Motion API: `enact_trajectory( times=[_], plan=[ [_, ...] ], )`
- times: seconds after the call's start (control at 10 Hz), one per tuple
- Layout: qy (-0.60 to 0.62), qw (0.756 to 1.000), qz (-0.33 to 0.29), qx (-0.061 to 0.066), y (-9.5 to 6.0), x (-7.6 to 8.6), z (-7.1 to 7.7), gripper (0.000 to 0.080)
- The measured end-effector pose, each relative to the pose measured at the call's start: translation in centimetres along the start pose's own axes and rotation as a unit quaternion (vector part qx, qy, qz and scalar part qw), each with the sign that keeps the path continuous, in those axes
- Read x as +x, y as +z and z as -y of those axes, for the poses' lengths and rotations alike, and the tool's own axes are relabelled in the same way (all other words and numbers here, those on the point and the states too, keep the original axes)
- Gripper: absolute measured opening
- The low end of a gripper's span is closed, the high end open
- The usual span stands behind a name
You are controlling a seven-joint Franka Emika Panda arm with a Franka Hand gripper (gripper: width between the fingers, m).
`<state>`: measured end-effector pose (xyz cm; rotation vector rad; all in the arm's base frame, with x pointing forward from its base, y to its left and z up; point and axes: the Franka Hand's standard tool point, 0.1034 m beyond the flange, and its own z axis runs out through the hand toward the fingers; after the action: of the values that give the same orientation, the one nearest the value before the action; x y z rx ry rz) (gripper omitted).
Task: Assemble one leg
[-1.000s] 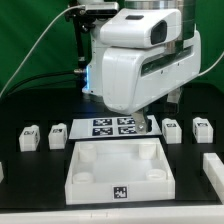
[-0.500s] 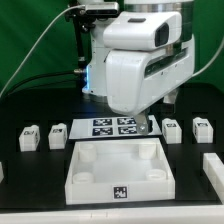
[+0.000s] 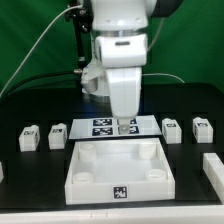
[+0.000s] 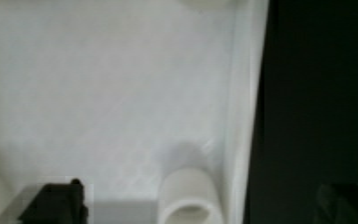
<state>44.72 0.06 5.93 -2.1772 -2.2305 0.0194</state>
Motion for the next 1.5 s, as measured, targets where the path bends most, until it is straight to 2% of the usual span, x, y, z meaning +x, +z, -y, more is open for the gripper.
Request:
enact_trajectory(
  times=[0.1, 0.2, 0.3, 0.4, 0.7, 0.9, 1.0, 1.1, 1.2, 1.5],
  plan=[
    [0.005, 1.0, -0.004, -0.003, 1.3, -0.3, 0.3, 0.065],
    [0.009, 1.0, -0.007, 0.002, 2.8, -0.5, 0.7, 0.065],
    [0.013, 1.0, -0.01, 0.011, 3.8, -0.6, 1.1, 0.065],
    [0.015, 1.0, -0.011, 0.013, 4.6, -0.6, 1.4, 0.065],
    [0.017, 1.0, -0.012, 0.015, 4.8, -0.7, 1.5, 0.0619],
    [0.017, 1.0, -0.012, 0.015, 4.8, -0.7, 1.5, 0.0257],
    [0.017, 1.0, -0.012, 0.015, 4.8, -0.7, 1.5, 0.0257],
    [0.017, 1.0, -0.012, 0.015, 4.8, -0.7, 1.5, 0.0119],
    [0.017, 1.0, -0.012, 0.013, 4.7, -0.7, 1.4, 0.0059],
    [0.017, 1.0, -0.012, 0.012, 4.7, -0.7, 1.3, 0.0059]
  ],
)
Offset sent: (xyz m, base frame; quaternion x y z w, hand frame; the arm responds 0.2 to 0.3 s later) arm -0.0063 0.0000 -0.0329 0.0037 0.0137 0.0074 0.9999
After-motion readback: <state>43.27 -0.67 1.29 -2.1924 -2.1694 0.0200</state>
